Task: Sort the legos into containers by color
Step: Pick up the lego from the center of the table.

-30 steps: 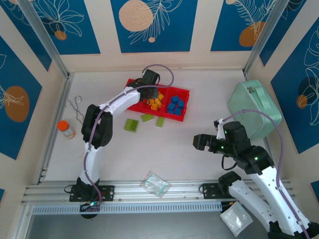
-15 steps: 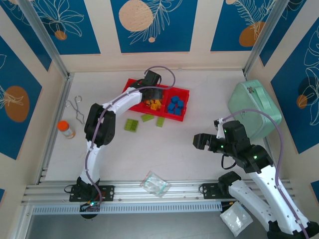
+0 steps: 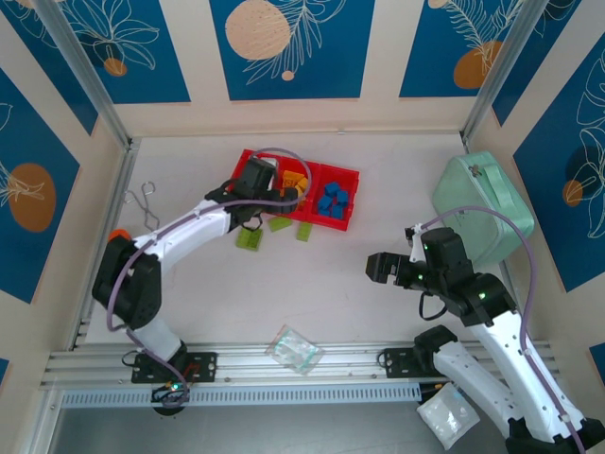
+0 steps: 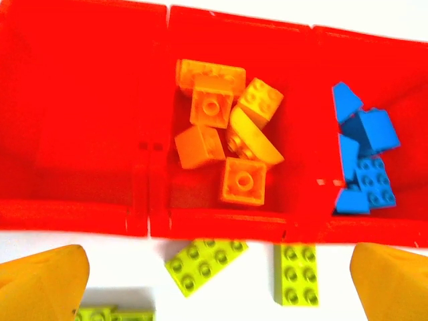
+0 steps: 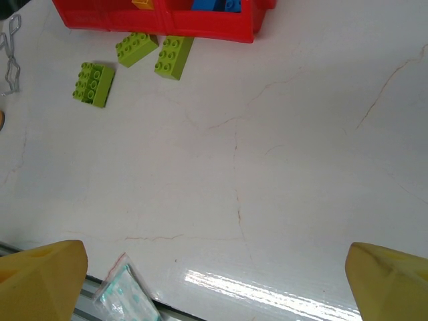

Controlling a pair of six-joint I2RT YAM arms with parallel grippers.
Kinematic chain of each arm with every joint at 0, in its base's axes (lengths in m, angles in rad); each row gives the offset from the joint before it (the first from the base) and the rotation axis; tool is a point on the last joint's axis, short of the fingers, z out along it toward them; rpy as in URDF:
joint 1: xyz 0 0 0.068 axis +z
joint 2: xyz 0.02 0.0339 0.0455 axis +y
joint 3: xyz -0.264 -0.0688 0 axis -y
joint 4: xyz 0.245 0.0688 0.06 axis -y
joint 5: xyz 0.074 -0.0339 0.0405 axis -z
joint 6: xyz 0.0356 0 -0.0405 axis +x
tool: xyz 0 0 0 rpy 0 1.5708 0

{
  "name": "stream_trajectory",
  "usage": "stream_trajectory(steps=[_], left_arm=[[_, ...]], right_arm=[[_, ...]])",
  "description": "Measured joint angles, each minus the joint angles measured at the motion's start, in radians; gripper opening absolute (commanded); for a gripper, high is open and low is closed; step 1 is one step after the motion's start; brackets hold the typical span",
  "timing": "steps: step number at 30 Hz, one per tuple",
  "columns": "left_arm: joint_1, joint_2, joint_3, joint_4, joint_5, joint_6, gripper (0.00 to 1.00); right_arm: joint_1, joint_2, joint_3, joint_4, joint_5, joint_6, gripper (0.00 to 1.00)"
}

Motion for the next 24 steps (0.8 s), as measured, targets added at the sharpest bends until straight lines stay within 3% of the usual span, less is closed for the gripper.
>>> stream_trajectory(steps=[11,24], left_arm=[[-0.174,0.006,-0.120,0.027,0.028,-0.001,0.99],[-0.184,0.249,0.019,-0.012,0.041,0.037,0.99]], right_arm=[[0.000,0.005,0.000,0.000,0.000,0.000,0.99],[0.000,0.004,0.000,0.000,0.000,0.000,0.99]])
